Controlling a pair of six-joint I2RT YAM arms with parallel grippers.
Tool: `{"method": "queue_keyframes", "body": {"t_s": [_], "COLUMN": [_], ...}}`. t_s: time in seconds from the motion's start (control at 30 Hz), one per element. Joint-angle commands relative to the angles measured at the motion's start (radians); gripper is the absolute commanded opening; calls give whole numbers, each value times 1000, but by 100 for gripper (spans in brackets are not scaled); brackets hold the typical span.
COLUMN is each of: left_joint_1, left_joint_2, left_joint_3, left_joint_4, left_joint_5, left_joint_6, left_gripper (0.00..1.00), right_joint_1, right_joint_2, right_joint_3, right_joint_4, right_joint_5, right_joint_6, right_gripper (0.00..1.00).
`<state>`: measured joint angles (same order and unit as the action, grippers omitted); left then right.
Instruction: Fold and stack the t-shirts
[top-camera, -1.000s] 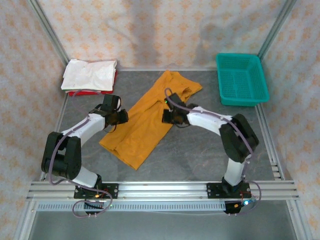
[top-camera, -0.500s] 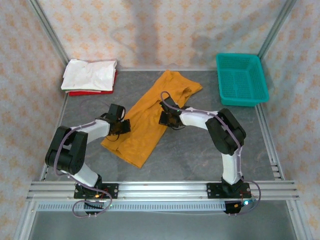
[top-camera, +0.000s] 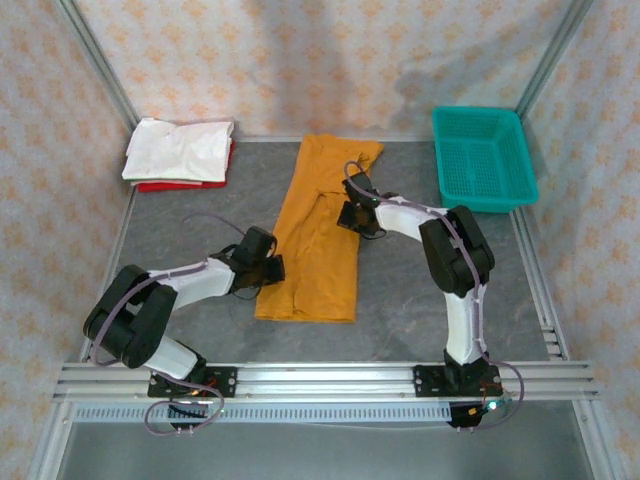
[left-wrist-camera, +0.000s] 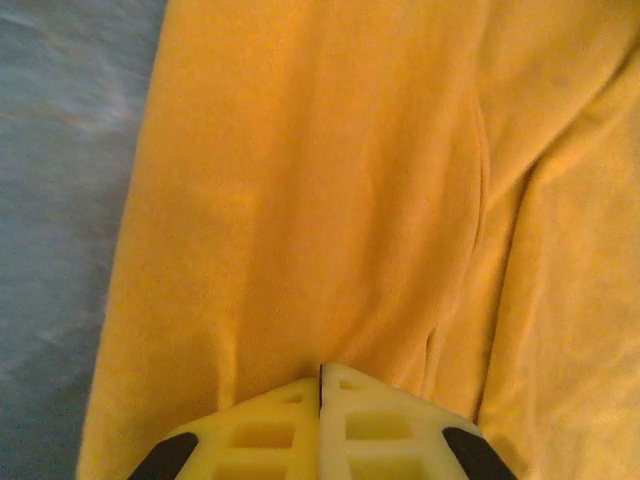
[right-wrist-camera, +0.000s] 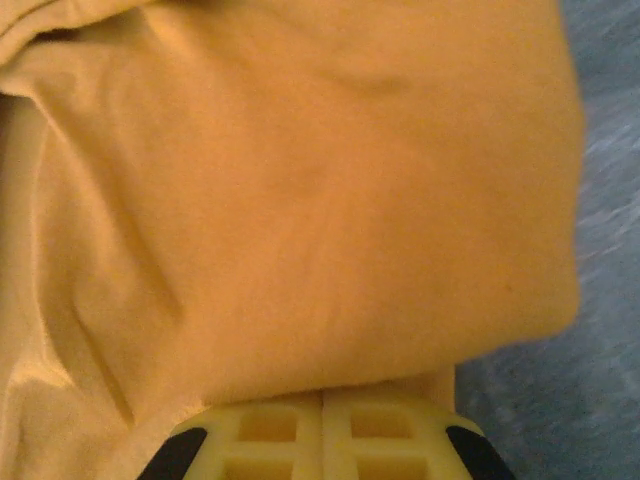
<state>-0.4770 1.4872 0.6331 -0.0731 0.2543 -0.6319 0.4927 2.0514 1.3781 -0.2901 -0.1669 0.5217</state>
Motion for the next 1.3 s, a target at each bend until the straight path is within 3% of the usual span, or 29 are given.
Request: {"method": "queue_keyframes", "body": {"t_s": [0.0, 0.27, 0.5, 0.73, 0.9, 1.07, 1.27], "left_joint_1": [-16, -16, -15, -12, -7, -17, -58], "left_joint_2": [-28, -89, -139, -305, -366, -393, -398], "left_joint_3": [18, 39, 7, -113, -193, -241, -265], "left_joint_4": [-13, -8, -39, -117, -146, -164, -220], "left_joint_5": [-46, -5, 6, -18, 56, 157, 193], "left_joint_6": [-54, -20, 10, -23, -57, -59, -58], "left_gripper": [7, 10, 12, 25, 39, 44, 51], "right_joint_1": [-13, 17, 124, 209, 227, 231, 233], "right_joint_2": [0, -253, -254, -279, -375, -474, -516], "right_joint_3": [40, -126, -155, -338, -498, -634, -704], "right_joint_4": [-92, -131, -122, -53, -62, -81, -78], "right_joint_5": [29, -22, -110, -146, -131, -114, -91], "right_joint_6": [-47, -26, -18, 54, 107, 171, 205], "right_gripper": [3, 13, 16, 16, 16, 16, 16]}}
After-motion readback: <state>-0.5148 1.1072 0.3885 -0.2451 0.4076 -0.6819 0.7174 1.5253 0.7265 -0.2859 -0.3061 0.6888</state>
